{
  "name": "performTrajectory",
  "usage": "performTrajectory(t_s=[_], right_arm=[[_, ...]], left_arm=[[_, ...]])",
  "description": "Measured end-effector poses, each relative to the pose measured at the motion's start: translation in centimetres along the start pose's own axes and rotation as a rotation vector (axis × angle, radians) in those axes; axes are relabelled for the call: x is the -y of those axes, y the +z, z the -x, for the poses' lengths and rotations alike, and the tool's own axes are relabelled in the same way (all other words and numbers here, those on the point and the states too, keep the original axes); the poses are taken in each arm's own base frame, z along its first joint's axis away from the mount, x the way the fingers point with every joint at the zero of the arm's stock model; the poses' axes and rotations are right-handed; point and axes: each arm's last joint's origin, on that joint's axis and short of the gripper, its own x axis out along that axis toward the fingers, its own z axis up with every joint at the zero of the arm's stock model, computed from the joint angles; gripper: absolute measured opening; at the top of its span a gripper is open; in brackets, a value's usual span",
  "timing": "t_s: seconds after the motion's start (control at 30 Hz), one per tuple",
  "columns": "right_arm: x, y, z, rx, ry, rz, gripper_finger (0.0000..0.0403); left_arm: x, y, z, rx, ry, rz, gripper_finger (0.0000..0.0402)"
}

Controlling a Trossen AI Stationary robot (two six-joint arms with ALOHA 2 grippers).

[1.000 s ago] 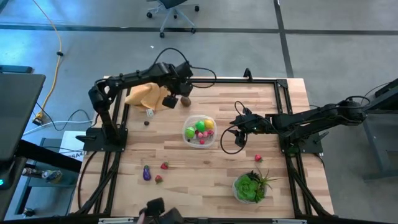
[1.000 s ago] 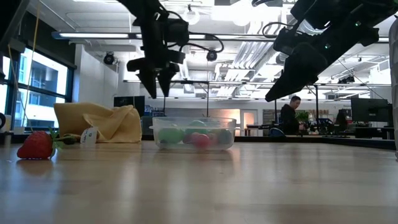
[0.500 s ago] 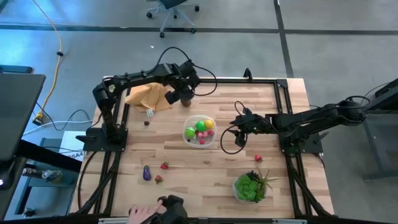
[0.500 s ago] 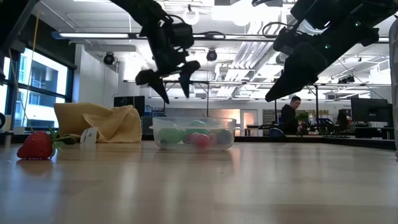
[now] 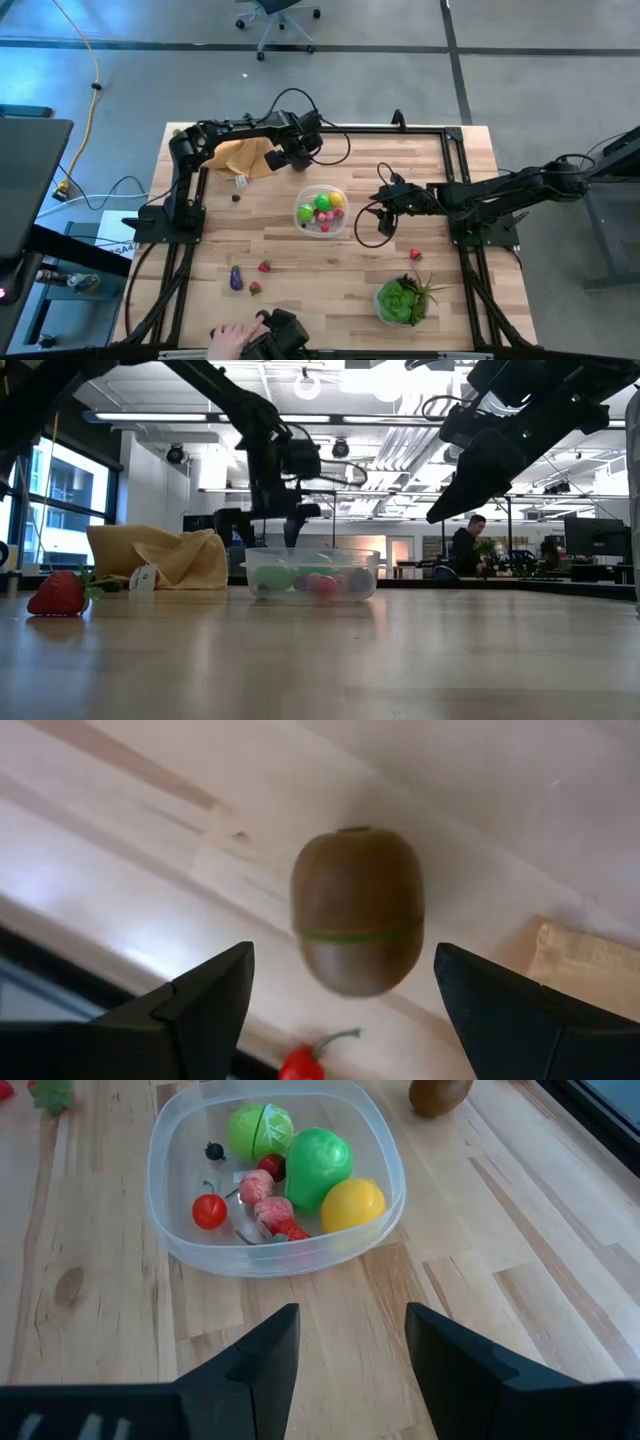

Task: Pick and placing Produce into tupperware
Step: Put the kiwi into the transparent bin

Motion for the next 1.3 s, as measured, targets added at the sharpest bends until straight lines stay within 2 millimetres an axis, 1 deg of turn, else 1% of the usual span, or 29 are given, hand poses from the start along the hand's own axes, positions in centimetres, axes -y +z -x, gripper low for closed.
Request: performTrajectory(t_s=[0.23,0.57,0.7,0.8,0.9,1.17,1.3], right_arm=[[0.0,0.0,0.0,0.000,0.000,0.000,0.0176],[0.0,0.0,0.0,0.000,0.000,0.000,0.0176],[0.0,0.0,0.0,0.000,0.000,0.000,0.0176],[0.0,0.0,0.0,0.000,0.000,0.000,0.0176],[0.0,0.0,0.0,-0.001,0.000,0.000,0.0176],[0.0,-0.1,0.0,-0.008,-0.001,0.002,0.0176],[0.0,-0.1,0.0,-0.012,-0.002,0.003,0.0176]], left_arm=[[-0.1,0.1,-1.5,0.002,-0.026,-0.003,0.0299],[-0.2,0.2,-1.5,0.043,-0.021,-0.002,0.0299],[0.0,0.3,-2.3,0.048,-0.053,0.002,0.0299],[-0.1,0.4,-3.4,0.032,-0.072,0.002,0.0299],[-0.1,0.3,-4.2,-0.027,-0.084,-0.001,0.0299],[-0.5,0.1,-4.1,-0.057,-0.050,0.005,0.0299],[-0.5,0.2,-4.1,-0.043,-0.045,-0.008,0.0299]])
